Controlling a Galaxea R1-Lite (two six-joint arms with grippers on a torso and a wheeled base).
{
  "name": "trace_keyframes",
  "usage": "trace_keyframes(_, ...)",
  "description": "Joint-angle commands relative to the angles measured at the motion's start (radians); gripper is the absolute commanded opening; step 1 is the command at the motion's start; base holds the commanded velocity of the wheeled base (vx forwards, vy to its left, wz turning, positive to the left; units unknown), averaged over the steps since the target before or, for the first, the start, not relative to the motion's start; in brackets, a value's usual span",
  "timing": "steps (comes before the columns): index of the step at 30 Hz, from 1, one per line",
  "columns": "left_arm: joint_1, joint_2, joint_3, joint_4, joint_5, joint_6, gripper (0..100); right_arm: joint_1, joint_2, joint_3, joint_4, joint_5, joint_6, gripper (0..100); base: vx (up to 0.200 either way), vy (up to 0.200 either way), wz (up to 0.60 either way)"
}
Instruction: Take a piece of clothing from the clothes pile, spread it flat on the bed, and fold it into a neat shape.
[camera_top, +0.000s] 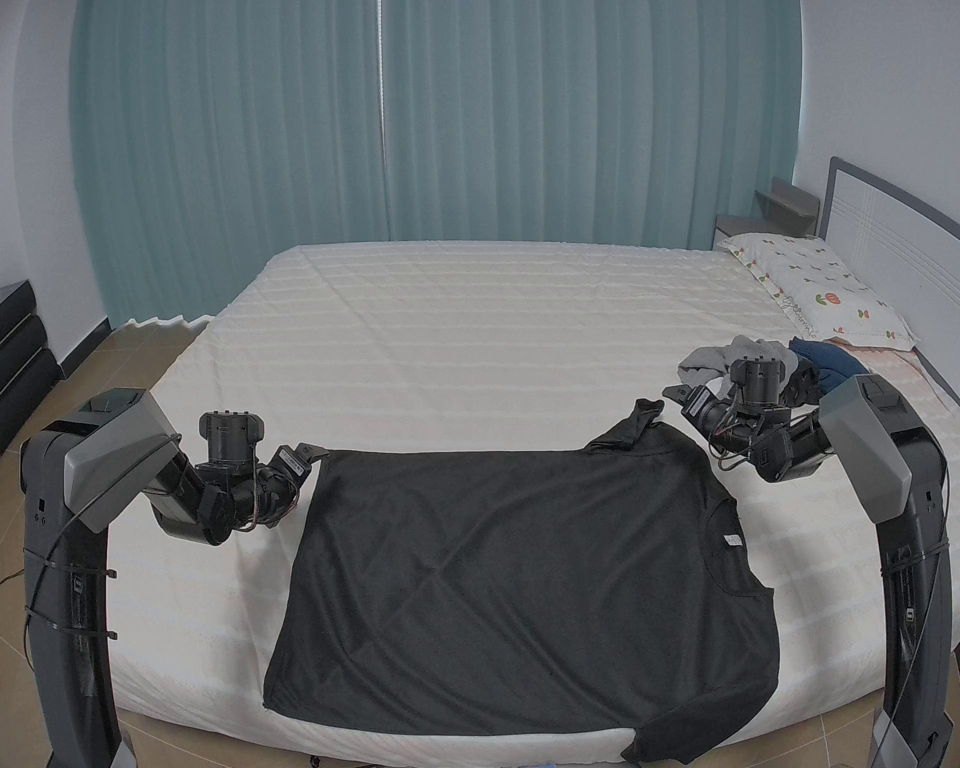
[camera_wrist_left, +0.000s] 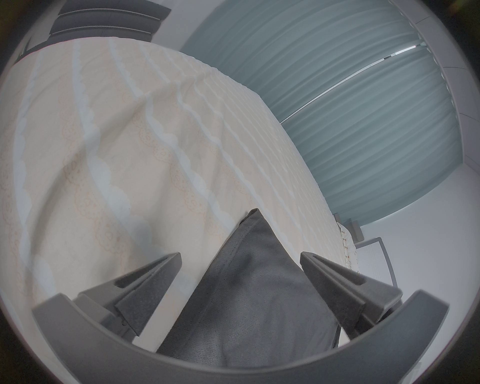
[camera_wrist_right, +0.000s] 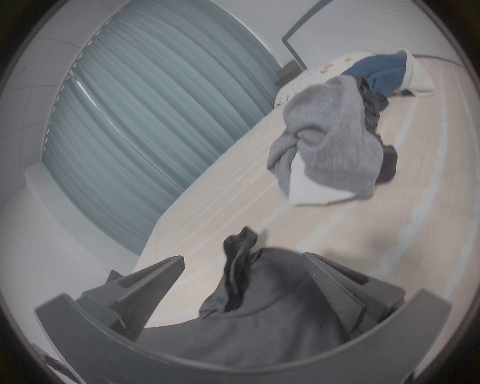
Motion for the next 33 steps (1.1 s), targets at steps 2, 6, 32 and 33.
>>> trace_keyframes(2,0.0,0.0,0.002,-0.001,0.003,0.0,100,0.079,-0.029,-0.11,0.178,-0.001,0.089,100,0.0,0.0,0.0)
trace_keyframes(6,-0.003,0.002,0.002,-0.001,0.006,0.001,100,0.111,0.029,-0.21,0.3,0.001,0.138,100,0.0,0.0,0.0)
trace_keyframes(32,-0.011,0.008,-0.001,-0.001,0.026,0.001,100,0.171,0.232,-0.331,-0.002,-0.045,0.223,100,0.0,0.0,0.0)
trace_keyframes(33,-0.011,0.008,-0.001,-0.001,0.026,0.001,100,0.171,0.232,-0.331,-0.002,-0.045,0.223,100,0.0,0.0,0.0)
